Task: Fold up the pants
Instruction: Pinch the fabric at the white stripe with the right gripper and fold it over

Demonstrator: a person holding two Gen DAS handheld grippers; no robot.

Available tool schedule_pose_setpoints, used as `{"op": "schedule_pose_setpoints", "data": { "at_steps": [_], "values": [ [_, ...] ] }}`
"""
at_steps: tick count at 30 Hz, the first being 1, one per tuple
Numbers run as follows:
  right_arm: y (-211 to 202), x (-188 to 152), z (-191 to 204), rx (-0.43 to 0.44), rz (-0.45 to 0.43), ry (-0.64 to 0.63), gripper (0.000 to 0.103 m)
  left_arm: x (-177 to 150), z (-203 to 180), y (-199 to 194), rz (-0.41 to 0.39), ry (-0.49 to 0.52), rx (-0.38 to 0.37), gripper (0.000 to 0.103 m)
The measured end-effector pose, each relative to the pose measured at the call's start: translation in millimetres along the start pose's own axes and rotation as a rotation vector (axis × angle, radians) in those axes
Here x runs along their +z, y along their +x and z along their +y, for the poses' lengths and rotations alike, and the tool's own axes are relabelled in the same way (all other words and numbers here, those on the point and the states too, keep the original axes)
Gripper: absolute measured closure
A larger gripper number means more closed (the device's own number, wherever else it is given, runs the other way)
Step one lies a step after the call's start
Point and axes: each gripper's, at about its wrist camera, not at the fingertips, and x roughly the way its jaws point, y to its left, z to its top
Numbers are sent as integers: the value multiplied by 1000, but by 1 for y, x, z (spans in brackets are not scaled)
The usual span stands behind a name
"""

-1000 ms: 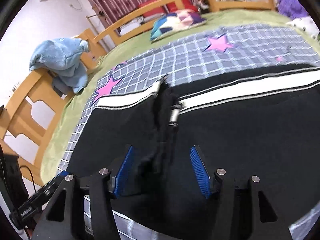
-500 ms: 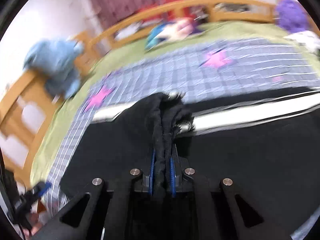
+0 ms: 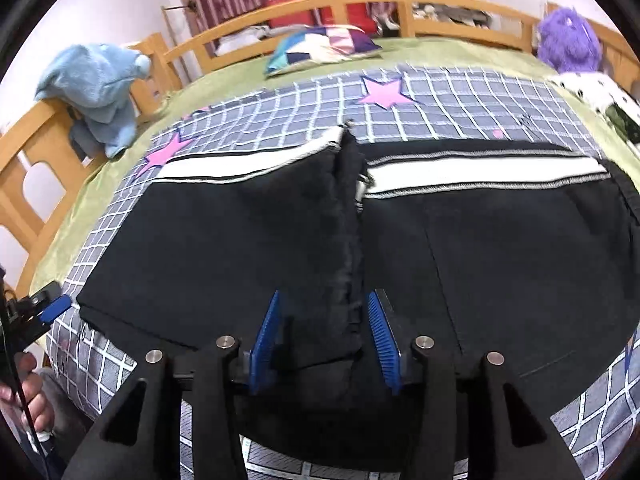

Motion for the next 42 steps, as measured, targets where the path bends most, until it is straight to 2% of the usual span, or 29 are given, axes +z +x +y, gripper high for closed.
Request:
{"op": "schedule_pose_setpoints", "data": {
  "at_steps": [1, 2, 3, 4, 5, 7, 9, 10, 14, 16, 17, 20, 23, 27, 29, 30, 31, 32, 33, 35, 37, 39, 42],
  "values": [
    [5, -2, 5, -8, 13, -17, 70, -1, -2, 2, 6, 5, 3, 38],
    [8, -3, 5, -28, 23, -28, 88, -1, -5, 3, 9, 14, 7, 38],
    [13, -6, 10, -92, 33, -68, 89, -2, -7, 3, 9, 23, 11, 38],
    [10, -7, 12, -105, 26, -93, 90, -2, -9, 3, 5, 31, 14, 38],
    [0, -6, 8, -62, -2, -80, 90, -2, -9, 2, 2, 35, 16, 38],
    [-30, -2, -13, 129, -78, 39, 90, -3, -9, 2, -4, 38, 15, 38],
    [-40, -3, -26, 193, -78, 91, 90, -3, -8, 4, 5, 31, 10, 38],
    [-36, -4, -29, 179, -44, 89, 90, -3, -8, 5, 12, 29, 6, 38],
    [6, -26, -28, 106, 96, 52, 88, -1, -10, 9, 35, 38, -6, 38],
    [1, -28, -27, 97, 67, 27, 80, 2, -13, 10, 51, 59, 26, 38],
    [-4, -26, -27, 89, 68, 23, 73, 3, -15, 9, 59, 78, 33, 38],
    [-21, -24, -36, 121, 41, 77, 69, -2, -16, 9, 103, 126, 96, 38],
    [-19, -28, -39, 117, 51, 75, 62, -14, -19, 9, 124, 205, 128, 38],
    [-12, -31, -47, 147, 27, 149, 59, -19, -24, 28, 143, 229, 207, 39],
    [-10, -28, -44, 150, 16, 174, 58, -20, -26, 39, 138, 213, 271, 46],
    [-7, -27, -42, 146, 20, 176, 58, -23, -28, 43, 122, 215, 286, 55],
    [-3, -26, -41, 151, 32, 172, 59, -25, -33, 46, 98, 247, 296, 75],
    [1, -25, -39, 164, 50, 171, 63, -26, -36, 47, 91, 271, 298, 87],
    [6, -24, -36, 175, 74, 174, 73, -24, -35, 46, 88, 268, 292, 91],
    [7, -24, -31, 142, 73, 154, 77, -16, -28, 29, 32, 206, 236, 94],
    [-4, -26, -26, 142, 33, 117, 78, -12, -28, 15, 6, 222, 199, 94],
    [-8, -28, -24, 146, 25, 103, 77, -17, -32, 18, 29, 249, 232, 93],
    [6, -36, -24, 126, 74, 75, 74, -30, -29, 33, 117, 290, 301, 85]
  ]
}}
